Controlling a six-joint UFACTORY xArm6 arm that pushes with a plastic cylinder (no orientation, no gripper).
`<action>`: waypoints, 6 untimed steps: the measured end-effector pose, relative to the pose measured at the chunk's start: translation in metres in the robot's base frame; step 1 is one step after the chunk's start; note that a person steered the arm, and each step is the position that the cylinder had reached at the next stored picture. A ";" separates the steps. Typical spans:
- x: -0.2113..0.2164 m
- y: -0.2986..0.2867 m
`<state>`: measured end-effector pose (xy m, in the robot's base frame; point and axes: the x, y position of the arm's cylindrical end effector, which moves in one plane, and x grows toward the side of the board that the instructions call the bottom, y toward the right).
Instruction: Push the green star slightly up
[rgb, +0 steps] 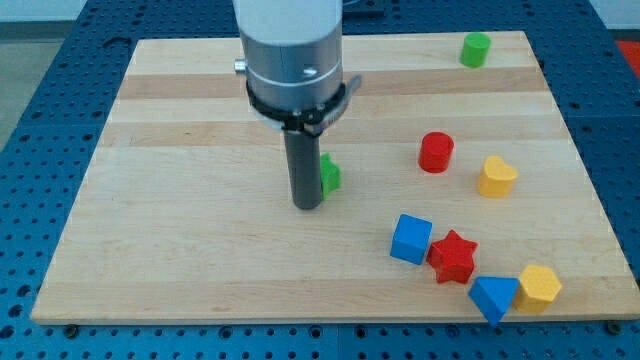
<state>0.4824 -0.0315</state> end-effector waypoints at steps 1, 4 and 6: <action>-0.018 0.000; -0.026 0.000; -0.088 0.027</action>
